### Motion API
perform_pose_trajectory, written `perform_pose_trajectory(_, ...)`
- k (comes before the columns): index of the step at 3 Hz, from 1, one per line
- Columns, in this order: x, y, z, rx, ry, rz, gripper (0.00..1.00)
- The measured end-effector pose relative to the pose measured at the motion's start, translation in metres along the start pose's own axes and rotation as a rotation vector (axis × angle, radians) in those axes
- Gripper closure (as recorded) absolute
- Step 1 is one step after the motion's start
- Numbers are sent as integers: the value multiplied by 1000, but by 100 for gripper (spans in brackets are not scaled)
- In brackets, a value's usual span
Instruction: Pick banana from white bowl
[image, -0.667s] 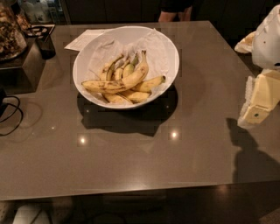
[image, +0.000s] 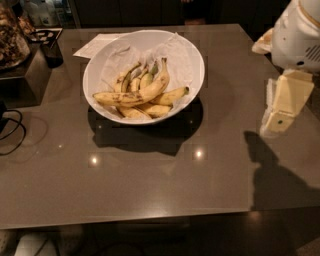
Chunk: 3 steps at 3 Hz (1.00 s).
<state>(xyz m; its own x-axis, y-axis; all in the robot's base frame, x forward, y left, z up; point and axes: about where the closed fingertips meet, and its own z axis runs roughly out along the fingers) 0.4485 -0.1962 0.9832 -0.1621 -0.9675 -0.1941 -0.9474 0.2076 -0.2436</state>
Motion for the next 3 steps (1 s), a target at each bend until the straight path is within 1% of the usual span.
perform_pose_trajectory(1,-25,-8,3,-18,4,-79,0)
perform_pose_trajectory(2,-29,-10,2,-6,-2,-85,0)
perform_pose_trajectory(3,-27,-11,4,-6,-1,-80,0)
